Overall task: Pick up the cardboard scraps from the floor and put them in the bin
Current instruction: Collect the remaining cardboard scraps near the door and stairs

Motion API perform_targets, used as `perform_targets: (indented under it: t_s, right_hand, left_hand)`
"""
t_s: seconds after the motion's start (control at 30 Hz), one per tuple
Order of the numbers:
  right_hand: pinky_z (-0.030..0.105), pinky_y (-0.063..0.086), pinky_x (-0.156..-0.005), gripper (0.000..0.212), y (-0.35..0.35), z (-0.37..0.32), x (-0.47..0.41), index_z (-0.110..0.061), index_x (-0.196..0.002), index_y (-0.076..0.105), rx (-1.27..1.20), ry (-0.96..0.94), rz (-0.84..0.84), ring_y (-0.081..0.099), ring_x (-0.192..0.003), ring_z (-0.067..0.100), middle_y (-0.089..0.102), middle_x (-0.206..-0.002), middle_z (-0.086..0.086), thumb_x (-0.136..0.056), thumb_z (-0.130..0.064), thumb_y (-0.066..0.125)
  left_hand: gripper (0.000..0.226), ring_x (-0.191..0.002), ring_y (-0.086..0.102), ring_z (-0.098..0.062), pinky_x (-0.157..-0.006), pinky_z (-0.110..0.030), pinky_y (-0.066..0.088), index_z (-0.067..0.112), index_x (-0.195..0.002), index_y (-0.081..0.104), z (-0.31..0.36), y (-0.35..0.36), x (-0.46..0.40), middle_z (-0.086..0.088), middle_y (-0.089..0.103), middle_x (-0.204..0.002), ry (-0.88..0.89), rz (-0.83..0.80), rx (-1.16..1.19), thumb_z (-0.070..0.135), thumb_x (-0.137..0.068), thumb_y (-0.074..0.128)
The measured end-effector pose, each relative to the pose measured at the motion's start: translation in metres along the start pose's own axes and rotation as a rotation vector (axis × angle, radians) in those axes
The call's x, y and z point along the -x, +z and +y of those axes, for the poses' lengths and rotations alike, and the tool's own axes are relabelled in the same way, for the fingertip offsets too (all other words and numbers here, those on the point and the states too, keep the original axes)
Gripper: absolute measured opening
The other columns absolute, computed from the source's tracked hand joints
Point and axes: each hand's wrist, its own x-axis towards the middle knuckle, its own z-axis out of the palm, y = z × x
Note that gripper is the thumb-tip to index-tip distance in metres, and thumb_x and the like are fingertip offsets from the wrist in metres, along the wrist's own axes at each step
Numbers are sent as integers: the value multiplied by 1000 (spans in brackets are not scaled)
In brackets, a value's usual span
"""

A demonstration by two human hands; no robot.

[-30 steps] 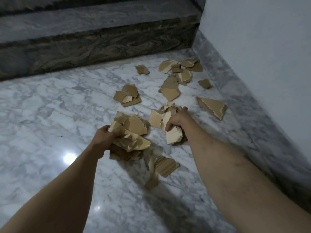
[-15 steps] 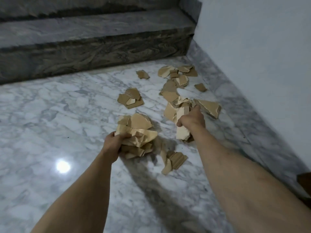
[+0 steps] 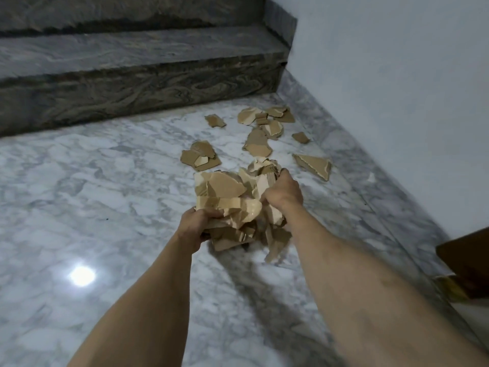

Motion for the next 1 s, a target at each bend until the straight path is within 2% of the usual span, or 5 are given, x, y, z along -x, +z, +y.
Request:
perform_targets:
  t_s: [0.2,0.3,0.43,0.7,1.0]
  right_hand:
    - [37,53,-90,92,-36,36,-10,-6,-138,42,-78,115,-224,54,-121,33,54,-132,11,-60,-2,90]
    - [43,58,-86,83,-33,50,1,-4,-125,52,121,185,-476,64,-103,33,63,-118,11,-53,-7,94]
    - [50,57,-89,84,-12,73,10,-6,-122,53,229,219,-570,64,-100,36,62,-118,12,-50,-13,95]
    - [42,47,-99,109,20,88,18,-9,-150,28,169,172,-339,25,-140,36,20,-150,13,-61,-12,90]
    - [38,56,-88,85,25,94,6,-7,-125,47,-41,231,-331,55,-114,31,56,-129,10,-52,-3,89]
  left_hand:
    - [37,-89,70,-38,-69,-39,59,0,-107,66,1,-4,-7,-22,71,-102,-83,-35,-372,8,-72,78]
    - [60,-101,67,-40,-82,-42,57,-1,-110,67,3,5,-12,-23,67,-113,-38,-62,-636,22,-57,80]
    - [49,-127,40,-35,-104,-39,36,11,-120,58,8,19,-5,-17,43,-131,79,39,-1168,36,-80,72]
    - [15,-81,69,-35,-75,-44,59,5,-69,68,6,16,-7,-15,70,-76,144,-100,-813,12,-56,71]
    - [43,-76,67,-29,-74,-47,58,-8,-90,72,13,26,-3,-15,68,-77,150,-166,-743,9,-50,78]
